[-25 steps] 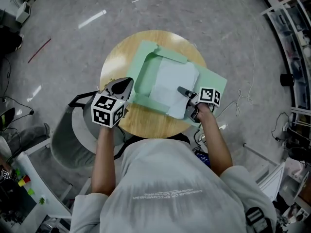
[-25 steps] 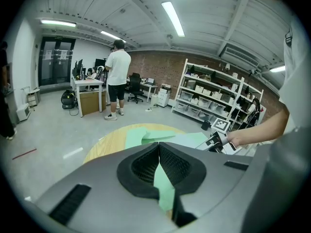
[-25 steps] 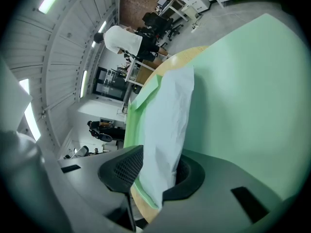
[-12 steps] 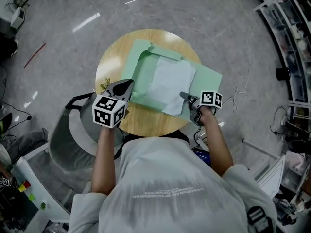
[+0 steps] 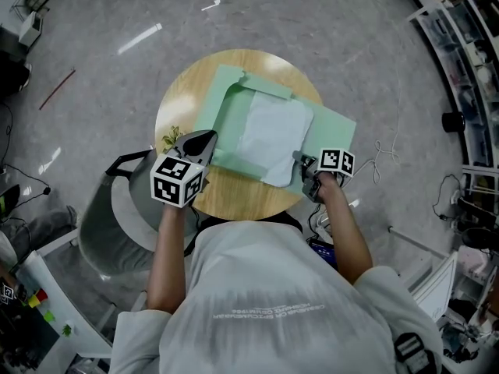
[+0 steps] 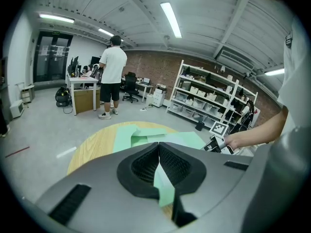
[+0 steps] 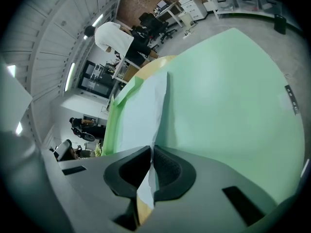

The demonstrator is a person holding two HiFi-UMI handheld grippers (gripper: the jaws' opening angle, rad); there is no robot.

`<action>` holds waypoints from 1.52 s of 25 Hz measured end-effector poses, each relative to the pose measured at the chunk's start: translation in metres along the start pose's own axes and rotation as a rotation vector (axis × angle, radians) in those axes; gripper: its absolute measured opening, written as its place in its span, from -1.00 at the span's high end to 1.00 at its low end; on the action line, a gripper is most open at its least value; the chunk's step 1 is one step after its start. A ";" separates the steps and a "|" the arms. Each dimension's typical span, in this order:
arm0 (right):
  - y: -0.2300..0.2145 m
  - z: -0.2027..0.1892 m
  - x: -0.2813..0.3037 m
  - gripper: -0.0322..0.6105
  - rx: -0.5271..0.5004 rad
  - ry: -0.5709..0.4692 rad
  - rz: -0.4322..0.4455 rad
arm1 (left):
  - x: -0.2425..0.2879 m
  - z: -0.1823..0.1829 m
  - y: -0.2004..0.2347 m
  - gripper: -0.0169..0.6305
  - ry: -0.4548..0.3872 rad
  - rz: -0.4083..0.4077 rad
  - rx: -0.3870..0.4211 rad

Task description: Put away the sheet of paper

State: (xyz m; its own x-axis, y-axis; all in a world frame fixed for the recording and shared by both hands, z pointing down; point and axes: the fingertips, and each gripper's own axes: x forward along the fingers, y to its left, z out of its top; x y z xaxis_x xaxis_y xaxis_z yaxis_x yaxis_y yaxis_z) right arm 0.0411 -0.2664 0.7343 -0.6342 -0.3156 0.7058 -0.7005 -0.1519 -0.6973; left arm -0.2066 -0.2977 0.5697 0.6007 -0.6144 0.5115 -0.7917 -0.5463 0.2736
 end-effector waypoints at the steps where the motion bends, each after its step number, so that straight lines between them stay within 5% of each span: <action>1: 0.002 0.001 0.002 0.76 0.008 -0.006 0.006 | -0.001 0.000 0.002 0.89 0.000 0.004 -0.003; 20: 0.067 0.014 0.064 0.76 0.037 0.015 0.127 | -0.016 -0.008 0.029 0.89 0.004 0.062 -0.054; 38: 0.105 0.008 0.103 0.68 -0.061 0.091 0.148 | -0.028 -0.012 0.037 0.89 0.009 0.100 -0.076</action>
State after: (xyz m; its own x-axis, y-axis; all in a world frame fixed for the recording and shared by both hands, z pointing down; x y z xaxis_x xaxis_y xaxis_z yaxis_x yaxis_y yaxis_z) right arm -0.0949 -0.3226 0.7333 -0.7566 -0.2439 0.6067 -0.6143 -0.0525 -0.7873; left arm -0.2543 -0.2935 0.5751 0.5179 -0.6584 0.5461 -0.8538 -0.4377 0.2819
